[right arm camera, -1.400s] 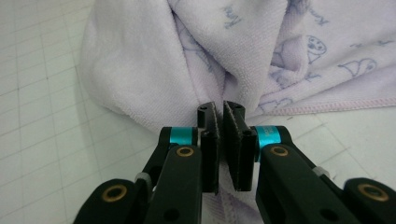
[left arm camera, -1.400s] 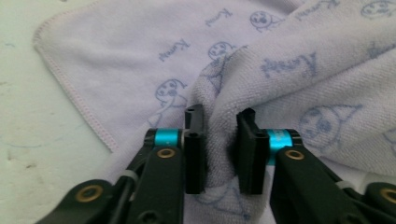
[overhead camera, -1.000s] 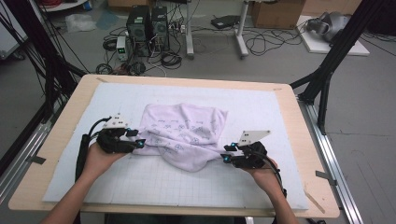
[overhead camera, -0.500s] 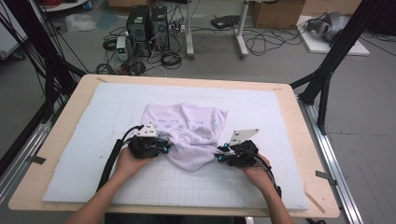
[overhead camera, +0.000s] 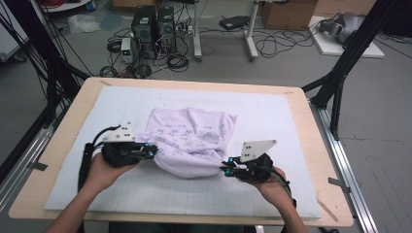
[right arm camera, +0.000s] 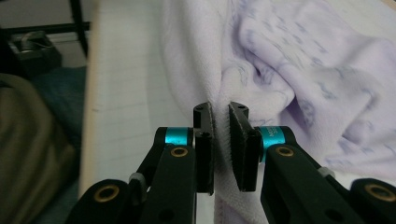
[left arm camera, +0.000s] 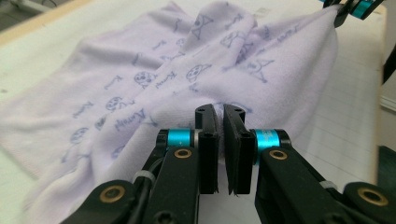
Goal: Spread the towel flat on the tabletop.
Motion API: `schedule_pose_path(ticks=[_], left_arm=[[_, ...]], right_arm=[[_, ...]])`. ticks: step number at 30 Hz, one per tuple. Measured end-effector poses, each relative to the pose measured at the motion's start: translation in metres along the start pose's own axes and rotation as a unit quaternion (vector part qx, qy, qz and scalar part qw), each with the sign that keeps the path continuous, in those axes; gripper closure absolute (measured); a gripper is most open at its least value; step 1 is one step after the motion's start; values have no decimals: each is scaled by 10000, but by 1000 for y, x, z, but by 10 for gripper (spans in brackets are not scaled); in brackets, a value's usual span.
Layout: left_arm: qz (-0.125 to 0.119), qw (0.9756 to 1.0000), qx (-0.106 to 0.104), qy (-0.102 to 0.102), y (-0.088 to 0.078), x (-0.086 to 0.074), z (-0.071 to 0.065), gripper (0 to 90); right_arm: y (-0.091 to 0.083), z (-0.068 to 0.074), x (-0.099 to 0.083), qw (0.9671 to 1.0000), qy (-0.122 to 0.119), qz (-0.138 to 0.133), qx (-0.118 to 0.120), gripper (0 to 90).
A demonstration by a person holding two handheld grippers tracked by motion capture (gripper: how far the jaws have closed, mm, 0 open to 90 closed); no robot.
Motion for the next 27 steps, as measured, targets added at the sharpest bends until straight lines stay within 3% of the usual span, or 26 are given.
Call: schedule_pose_path(ticks=[4, 7, 9, 11, 13, 15, 18, 20, 24, 27], left_arm=[[35, 9996, -258, 119, -27, 7, -9, 839], [207, 9995, -228, 104, -20, 6, -4, 836], [383, 9992, -123, -6, -4, 2, 5, 833], [620, 9979, 95, -188, 26, -5, 20, 831], [709, 9967, 101, -389, 51, -9, 30, 832], [1015, 9939, 236, -361, 82, -14, 38, 832], [1100, 9924, 310, -445, 102, -19, 46, 823], [1051, 9924, 306, -560, 102, -19, 50, 799], [996, 9925, 240, -664, 85, -17, 49, 654], [770, 9954, 232, -530, 61, -16, 40, 603]], right_arm=[[-9, 23, 14, 9991, -186, -218, 302, 814], [-11, 29, 20, 9985, -249, -276, 401, 807], [-3, 23, 19, 9991, -240, -96, 327, 805], [8, 11, 13, 9995, -70, -4, 306, 805], [19, -2, 6, 9997, 94, 104, 201, 805], [30, -15, -3, 9992, 225, 315, 92, 806], [39, -26, -13, 9977, 461, 475, 129, 806], [41, -27, -17, 9973, 504, 507, 167, 802], [35, -26, -20, 9976, 584, 367, 92, 747], [26, -25, -20, 9982, 577, 147, 58, 675]])
Point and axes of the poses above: each handheld gripper's, and its own axes: y roughly forward along the jaws, x roughly out of its top, z roughly to its left, the point moved 1 cm from there along y, roughly forward along the jaws, and after that the axes turned 1 degree about x, right-handed, at the moved point
